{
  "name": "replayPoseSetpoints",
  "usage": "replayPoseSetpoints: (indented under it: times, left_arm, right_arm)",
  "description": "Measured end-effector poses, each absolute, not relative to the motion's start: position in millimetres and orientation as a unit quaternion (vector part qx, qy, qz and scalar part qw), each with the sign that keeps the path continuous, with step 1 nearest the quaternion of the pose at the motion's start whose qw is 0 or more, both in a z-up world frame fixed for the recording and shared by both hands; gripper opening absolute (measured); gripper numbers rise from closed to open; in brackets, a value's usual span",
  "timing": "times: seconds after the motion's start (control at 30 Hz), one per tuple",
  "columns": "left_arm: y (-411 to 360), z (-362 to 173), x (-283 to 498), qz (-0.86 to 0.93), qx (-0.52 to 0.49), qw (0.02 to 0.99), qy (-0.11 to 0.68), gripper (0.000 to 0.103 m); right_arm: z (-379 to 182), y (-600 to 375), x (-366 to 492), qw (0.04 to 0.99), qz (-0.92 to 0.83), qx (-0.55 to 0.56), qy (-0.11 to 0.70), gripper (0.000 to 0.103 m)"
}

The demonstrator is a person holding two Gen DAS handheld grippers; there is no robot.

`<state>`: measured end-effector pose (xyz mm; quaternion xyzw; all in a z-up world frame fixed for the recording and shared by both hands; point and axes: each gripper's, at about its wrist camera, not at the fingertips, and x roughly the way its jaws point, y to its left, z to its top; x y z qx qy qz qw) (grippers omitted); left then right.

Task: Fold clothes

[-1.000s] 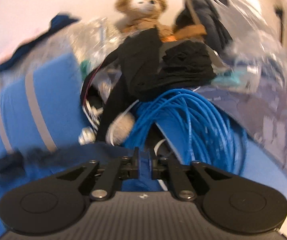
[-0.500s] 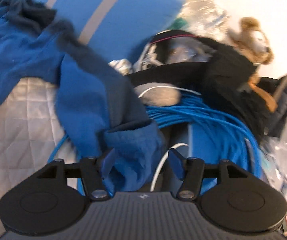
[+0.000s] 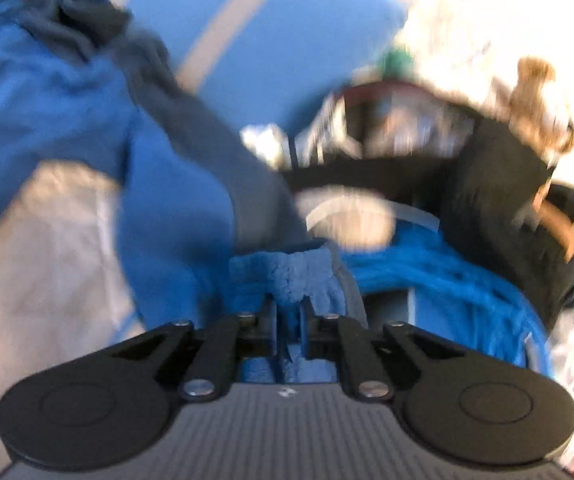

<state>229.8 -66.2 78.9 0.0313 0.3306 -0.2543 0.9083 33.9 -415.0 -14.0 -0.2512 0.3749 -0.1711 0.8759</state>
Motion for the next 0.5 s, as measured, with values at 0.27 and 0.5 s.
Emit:
replayPoseSetpoints:
  times: [0.27,0.5]
  left_arm:
    - [-104.5,55.7,262.9,-0.310,-0.112,0.860,0.388,0.080]
    - [-134.2,13.3,288.4,-0.348,-0.294,0.785,0.420,0.080]
  right_arm:
    - [21.8,-297.3,13.8,0.886,-0.114,-0.345,0.288,0.010]
    - [35.0,-242.5,15.1,0.908,-0.090,-0.321,0.253,0.010]
